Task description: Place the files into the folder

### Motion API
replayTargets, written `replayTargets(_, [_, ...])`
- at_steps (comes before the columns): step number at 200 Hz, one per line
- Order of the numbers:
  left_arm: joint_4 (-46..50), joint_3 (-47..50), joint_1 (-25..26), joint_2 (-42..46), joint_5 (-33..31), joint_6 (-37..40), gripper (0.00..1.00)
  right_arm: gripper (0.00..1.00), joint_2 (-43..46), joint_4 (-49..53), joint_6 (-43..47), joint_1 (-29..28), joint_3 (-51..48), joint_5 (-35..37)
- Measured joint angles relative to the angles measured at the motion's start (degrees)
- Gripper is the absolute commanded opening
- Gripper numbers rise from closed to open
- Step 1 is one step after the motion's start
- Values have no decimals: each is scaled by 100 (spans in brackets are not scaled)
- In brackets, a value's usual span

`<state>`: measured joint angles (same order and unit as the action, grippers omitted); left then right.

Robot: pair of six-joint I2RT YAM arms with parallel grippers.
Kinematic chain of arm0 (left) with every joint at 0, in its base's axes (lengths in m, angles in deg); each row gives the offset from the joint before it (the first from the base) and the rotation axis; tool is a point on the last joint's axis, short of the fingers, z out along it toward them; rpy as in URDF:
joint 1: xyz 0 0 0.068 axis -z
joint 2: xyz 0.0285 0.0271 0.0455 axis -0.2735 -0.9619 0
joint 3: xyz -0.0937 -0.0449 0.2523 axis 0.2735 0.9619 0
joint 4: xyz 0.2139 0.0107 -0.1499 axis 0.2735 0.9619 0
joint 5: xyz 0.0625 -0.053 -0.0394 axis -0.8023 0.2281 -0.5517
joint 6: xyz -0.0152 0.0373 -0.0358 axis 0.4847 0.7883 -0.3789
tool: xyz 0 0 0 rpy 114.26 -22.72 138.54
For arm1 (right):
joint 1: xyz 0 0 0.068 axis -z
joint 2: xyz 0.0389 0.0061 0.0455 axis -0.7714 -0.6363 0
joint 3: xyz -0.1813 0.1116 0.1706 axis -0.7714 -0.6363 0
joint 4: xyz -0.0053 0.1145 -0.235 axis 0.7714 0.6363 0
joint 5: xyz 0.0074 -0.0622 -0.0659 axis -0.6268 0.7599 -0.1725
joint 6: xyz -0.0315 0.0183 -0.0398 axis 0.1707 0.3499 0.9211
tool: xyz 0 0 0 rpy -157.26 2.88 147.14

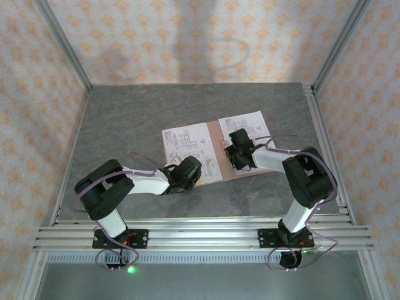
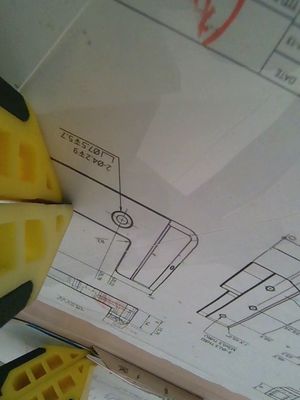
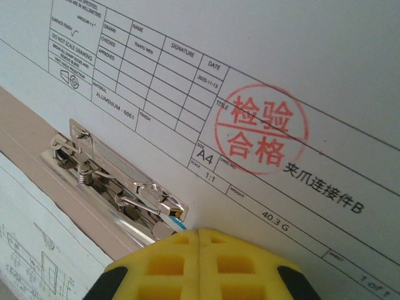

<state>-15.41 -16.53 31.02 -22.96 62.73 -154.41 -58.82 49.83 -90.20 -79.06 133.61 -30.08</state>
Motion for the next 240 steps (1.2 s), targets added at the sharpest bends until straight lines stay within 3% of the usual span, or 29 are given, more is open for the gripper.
replayTargets(240, [-181,-87,0,-164,11,87,8,0,-763,1152,415,-400,1180,922])
